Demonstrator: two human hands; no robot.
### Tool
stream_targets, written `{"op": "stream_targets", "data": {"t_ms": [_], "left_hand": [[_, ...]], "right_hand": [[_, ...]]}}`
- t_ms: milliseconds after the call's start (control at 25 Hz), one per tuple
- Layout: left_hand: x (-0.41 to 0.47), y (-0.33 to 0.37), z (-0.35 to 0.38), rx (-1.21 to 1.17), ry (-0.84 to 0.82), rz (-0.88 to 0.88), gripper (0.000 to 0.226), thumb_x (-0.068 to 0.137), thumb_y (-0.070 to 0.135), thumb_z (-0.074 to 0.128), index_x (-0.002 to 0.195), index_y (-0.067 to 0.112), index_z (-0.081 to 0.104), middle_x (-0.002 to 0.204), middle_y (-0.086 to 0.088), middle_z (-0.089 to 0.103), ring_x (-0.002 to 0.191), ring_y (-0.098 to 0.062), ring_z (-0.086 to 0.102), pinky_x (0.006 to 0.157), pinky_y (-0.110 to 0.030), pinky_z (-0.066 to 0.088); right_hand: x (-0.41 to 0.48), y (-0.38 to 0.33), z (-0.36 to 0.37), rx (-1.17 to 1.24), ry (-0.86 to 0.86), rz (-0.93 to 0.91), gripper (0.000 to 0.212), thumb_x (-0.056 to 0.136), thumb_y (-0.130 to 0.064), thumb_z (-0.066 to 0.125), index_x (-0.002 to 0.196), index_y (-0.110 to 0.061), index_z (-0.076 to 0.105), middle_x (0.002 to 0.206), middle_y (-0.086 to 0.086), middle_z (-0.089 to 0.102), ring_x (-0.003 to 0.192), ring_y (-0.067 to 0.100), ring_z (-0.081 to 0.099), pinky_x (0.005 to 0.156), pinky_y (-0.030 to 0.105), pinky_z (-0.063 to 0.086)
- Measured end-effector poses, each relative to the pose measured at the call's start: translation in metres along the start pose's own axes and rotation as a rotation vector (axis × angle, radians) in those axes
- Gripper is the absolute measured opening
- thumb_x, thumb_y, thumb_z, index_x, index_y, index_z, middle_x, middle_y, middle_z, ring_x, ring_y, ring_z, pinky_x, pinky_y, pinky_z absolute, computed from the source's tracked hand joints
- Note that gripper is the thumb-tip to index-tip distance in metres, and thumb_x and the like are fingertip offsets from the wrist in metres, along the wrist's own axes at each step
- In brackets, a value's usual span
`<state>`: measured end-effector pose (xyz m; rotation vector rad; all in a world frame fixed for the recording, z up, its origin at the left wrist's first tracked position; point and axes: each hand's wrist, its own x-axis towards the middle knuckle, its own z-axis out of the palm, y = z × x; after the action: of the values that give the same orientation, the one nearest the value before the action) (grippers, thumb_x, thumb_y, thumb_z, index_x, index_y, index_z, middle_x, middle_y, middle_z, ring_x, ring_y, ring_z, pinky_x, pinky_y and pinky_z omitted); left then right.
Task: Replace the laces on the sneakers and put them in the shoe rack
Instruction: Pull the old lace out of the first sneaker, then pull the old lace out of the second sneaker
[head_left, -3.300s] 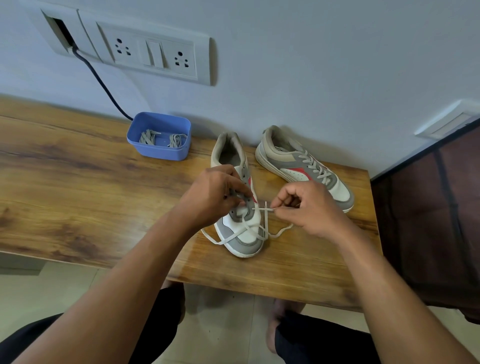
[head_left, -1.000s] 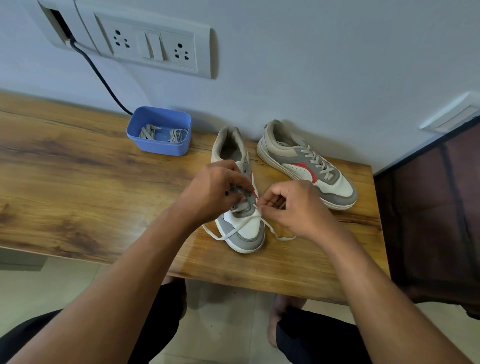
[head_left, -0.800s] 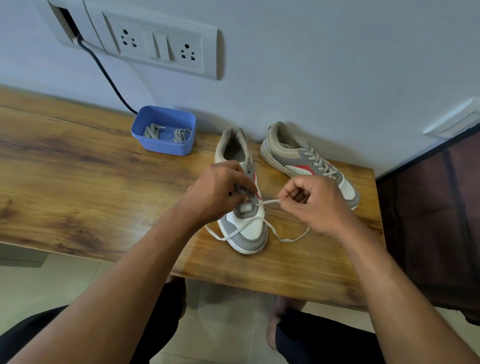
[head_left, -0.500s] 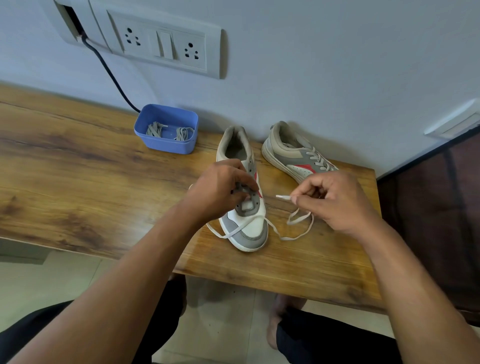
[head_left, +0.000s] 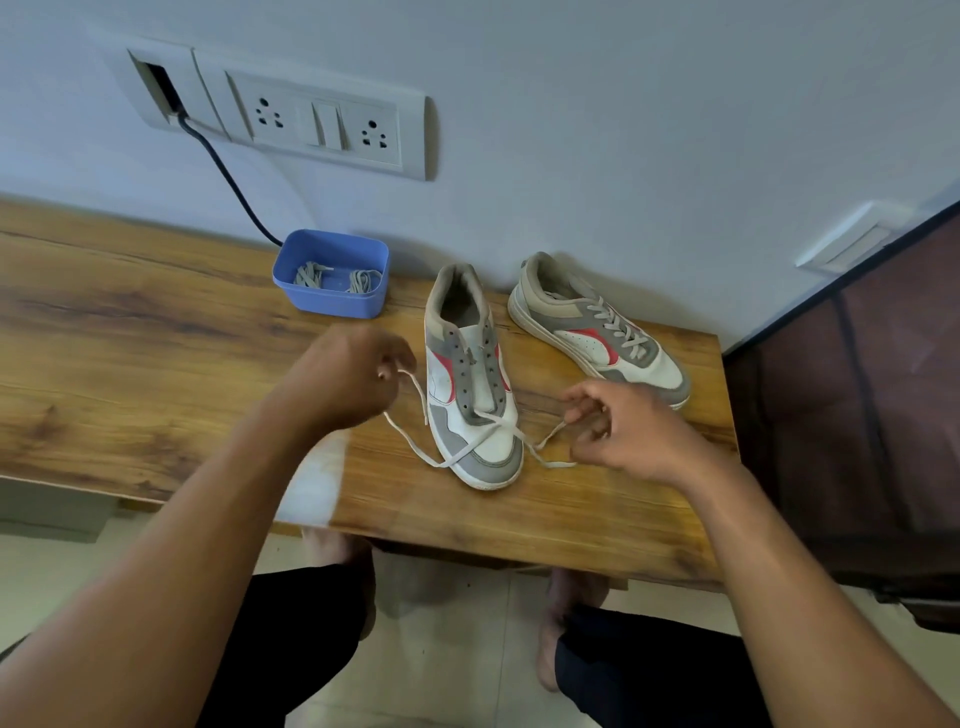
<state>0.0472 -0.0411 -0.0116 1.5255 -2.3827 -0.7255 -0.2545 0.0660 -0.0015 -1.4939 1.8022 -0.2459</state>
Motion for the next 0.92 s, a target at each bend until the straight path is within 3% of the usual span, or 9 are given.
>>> {"op": "stream_targets", "data": {"t_ms": [80, 120, 200, 320, 400, 520, 600, 720, 920], "left_hand": [[-0.010, -0.007, 0.018, 0.163, -0.166, -0.007, 0.047, 0.079, 0.009, 0.067, 0.118, 0.036, 0.067, 0.102, 0.006, 0.064, 0.090, -0.019, 0.065, 0.072, -0.032, 0.052], [-0.012, -0.008, 0.027, 0.229, -0.199, -0.015, 0.051, 0.078, 0.012, 0.068, 0.122, 0.038, 0.063, 0.108, 0.004, 0.063, 0.094, -0.022, 0.064, 0.073, -0.034, 0.053], [-0.013, -0.008, 0.041, 0.270, -0.175, -0.017, 0.042, 0.081, 0.017, 0.068, 0.120, 0.032, 0.063, 0.111, -0.002, 0.061, 0.098, -0.029, 0.063, 0.071, -0.035, 0.051], [-0.013, -0.009, 0.049, 0.228, -0.107, -0.029, 0.008, 0.091, 0.021, 0.064, 0.098, 0.018, 0.068, 0.105, -0.007, 0.063, 0.092, -0.031, 0.064, 0.073, -0.039, 0.053], [-0.016, -0.010, 0.050, 0.229, -0.128, -0.025, 0.009, 0.093, 0.020, 0.062, 0.090, 0.013, 0.068, 0.100, -0.007, 0.063, 0.088, -0.030, 0.063, 0.073, -0.040, 0.054], [-0.020, 0.000, 0.038, 0.025, -0.146, -0.053, 0.012, 0.093, 0.017, 0.063, 0.083, 0.011, 0.062, 0.083, -0.004, 0.065, 0.078, -0.026, 0.064, 0.069, -0.039, 0.054], [-0.024, 0.013, 0.022, -0.287, -0.138, -0.069, 0.010, 0.094, 0.015, 0.069, 0.087, 0.010, 0.065, 0.077, -0.005, 0.071, 0.073, -0.020, 0.071, 0.069, -0.034, 0.060], [-0.037, 0.033, -0.002, -0.693, -0.124, -0.064, 0.008, 0.091, 0.010, 0.075, 0.090, 0.003, 0.070, 0.078, -0.012, 0.075, 0.073, -0.022, 0.074, 0.068, -0.031, 0.062], [-0.061, 0.042, -0.036, -0.858, -0.113, -0.028, 0.012, 0.084, 0.005, 0.079, 0.094, -0.001, 0.076, 0.088, -0.015, 0.077, 0.081, -0.021, 0.074, 0.073, -0.025, 0.058]], "right_hand": [[0.000, -0.006, 0.018, -0.140, -0.105, -0.009, 0.095, 0.073, -0.024, 0.095, 0.151, -0.041, 0.044, 0.110, -0.011, 0.064, 0.087, 0.005, 0.066, 0.084, 0.034, 0.058], [0.003, -0.009, 0.027, -0.201, -0.102, -0.037, 0.097, 0.072, -0.029, 0.095, 0.152, -0.043, 0.041, 0.106, -0.012, 0.062, 0.087, 0.003, 0.062, 0.080, 0.032, 0.054], [0.011, -0.011, 0.041, -0.275, -0.039, -0.083, 0.075, 0.075, -0.032, 0.091, 0.139, -0.036, 0.052, 0.099, -0.011, 0.062, 0.089, 0.007, 0.062, 0.073, 0.030, 0.049], [0.018, -0.008, 0.052, -0.333, 0.039, -0.092, 0.023, 0.085, -0.023, 0.080, 0.099, -0.030, 0.064, 0.095, -0.004, 0.065, 0.094, 0.021, 0.067, 0.077, 0.036, 0.055], [0.017, -0.007, 0.047, -0.343, 0.049, -0.077, 0.014, 0.089, -0.019, 0.077, 0.089, -0.029, 0.068, 0.089, -0.005, 0.066, 0.088, 0.018, 0.067, 0.073, 0.033, 0.054], [0.006, -0.020, 0.026, -0.137, 0.128, -0.088, 0.012, 0.090, -0.017, 0.081, 0.088, -0.024, 0.073, 0.083, -0.007, 0.070, 0.075, 0.012, 0.069, 0.069, 0.029, 0.057], [-0.004, -0.043, 0.019, 0.139, 0.152, -0.120, 0.011, 0.088, -0.012, 0.083, 0.092, -0.020, 0.077, 0.081, -0.003, 0.074, 0.069, 0.012, 0.073, 0.068, 0.030, 0.063], [-0.010, -0.081, 0.029, 0.316, 0.091, -0.177, 0.021, 0.084, -0.005, 0.085, 0.099, -0.017, 0.078, 0.086, 0.003, 0.078, 0.076, 0.021, 0.077, 0.070, 0.038, 0.067], [-0.008, -0.125, 0.034, 0.384, -0.024, -0.245, 0.044, 0.073, -0.003, 0.093, 0.112, -0.011, 0.074, 0.093, 0.010, 0.079, 0.079, 0.027, 0.079, 0.074, 0.044, 0.066]]}}
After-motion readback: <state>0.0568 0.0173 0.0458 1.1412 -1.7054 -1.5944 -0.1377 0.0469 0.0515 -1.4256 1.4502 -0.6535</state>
